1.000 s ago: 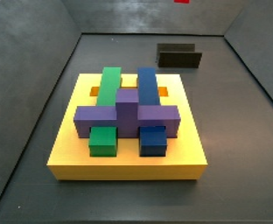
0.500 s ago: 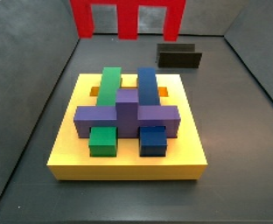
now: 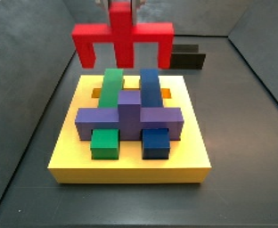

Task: Pick up the red object. Move up. Place the red object on the fixture. Regrasp the red object. Move to above the board. Insert the red object.
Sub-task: Insert the red object.

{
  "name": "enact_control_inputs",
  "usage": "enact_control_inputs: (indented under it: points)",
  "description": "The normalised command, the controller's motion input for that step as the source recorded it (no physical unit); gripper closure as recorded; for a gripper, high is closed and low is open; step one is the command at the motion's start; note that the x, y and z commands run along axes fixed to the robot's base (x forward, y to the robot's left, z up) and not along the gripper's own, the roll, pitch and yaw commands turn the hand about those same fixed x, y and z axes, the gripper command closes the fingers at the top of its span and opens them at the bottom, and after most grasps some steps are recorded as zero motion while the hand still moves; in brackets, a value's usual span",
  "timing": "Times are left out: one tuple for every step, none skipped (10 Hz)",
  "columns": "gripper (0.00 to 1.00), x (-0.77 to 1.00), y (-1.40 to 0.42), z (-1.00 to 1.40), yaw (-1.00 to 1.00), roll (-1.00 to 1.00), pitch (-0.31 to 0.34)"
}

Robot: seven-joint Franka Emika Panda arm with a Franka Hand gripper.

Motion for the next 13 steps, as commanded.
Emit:
enact_control_inputs:
  points:
    - [1.0,0.1,0.0,-0.25,0.0,-0.14,-0.051]
    - [1.0,0.35,-0.12,-0.13,0.0,-0.02,0.0]
    - [1.0,0.24,-0.09,-0.17,0.0,0.0,0.0]
    - [1.0,0.0,0.0,-0.25,0.02,0.0,-0.006]
    - [1.0,0.02,0.0,-0.3,0.03,0.0,-0.007]
    - [1.0,0.0,0.0,-0.26,0.0,0.0,-0.013]
    - [1.0,0.0,0.0,-0.26,0.0,0.0,0.0]
    - [1.0,0.08,0.0,-0.17,0.02,0.0,0.0]
    - [1.0,0.19,0.0,-0.11,0.06,0.0,0.0]
    - [1.0,0.16,-0.02,-0.11,0.02,0.0,0.0]
    - [1.0,0.0,0.0,-0.31,0.03,0.0,-0.003]
    - [1.0,0.0,0.0,-0.41,0.03,0.0,-0.019]
    - [1.0,0.0,0.0,-0.4,0.01,0.0,-0.011]
